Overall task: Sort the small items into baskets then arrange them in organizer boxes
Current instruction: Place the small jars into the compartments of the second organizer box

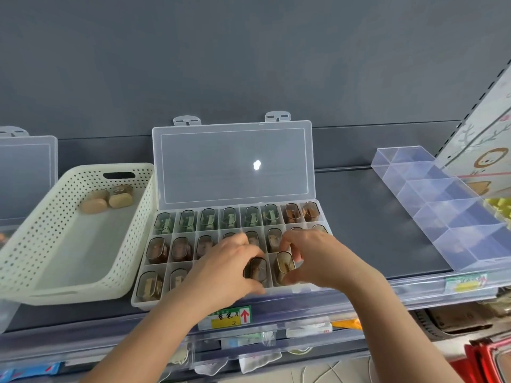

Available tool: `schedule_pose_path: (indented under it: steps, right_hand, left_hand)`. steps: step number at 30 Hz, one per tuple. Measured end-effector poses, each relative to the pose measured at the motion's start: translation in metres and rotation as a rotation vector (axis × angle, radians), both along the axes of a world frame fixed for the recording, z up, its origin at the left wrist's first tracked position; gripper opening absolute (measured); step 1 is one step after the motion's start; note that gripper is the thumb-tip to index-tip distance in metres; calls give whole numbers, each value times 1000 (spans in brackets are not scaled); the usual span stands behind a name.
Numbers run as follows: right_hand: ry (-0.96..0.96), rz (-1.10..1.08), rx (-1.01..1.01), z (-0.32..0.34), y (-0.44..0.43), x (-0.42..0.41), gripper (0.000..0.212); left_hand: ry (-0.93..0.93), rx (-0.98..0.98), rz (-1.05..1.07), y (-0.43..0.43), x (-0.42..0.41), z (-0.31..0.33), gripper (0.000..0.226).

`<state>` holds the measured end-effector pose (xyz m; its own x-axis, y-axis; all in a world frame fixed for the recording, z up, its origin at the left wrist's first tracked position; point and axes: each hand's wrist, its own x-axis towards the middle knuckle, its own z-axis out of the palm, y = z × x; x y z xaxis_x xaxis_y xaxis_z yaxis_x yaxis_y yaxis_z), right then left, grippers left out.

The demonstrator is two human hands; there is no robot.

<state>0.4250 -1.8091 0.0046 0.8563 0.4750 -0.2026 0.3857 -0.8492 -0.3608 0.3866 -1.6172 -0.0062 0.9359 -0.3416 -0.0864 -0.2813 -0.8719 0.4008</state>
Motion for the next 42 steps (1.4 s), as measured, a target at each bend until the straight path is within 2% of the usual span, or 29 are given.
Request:
schedule_pose_path:
  steps: [4,11,19,24,28,31,36,38,42]
  right_hand:
    - [60,9,-5,4,-2,3,46]
    - [47,11,4,8,0,2,35]
    - [96,23,-36,17,6,7,40]
    - [-67,14,82,36,38,20,25]
    - [-214,83,248,47,95,34,23]
    - [-263,180,286,48,144,43,27]
    - [-279,336,172,38,227,61,40]
    - [-247,366,84,34,257,69,43]
    - [-266,411,-210,23,303,84,42]
  left_hand:
    - [-23,20,-20,2,0,1,57]
    - [-65,5,2,1,-1,-1,55]
    - [-83,24,-7,5,-1,3,55]
    - [-138,21,115,37,10,23,47]
    - [-214,38,289,94,24,43,40]
    - [-236,110,424,142,35,43,39]
    - [-103,287,551,211,51,24,31]
    - [-41,337,551,229,56,17,36]
    - [23,371,523,254,69,3,48]
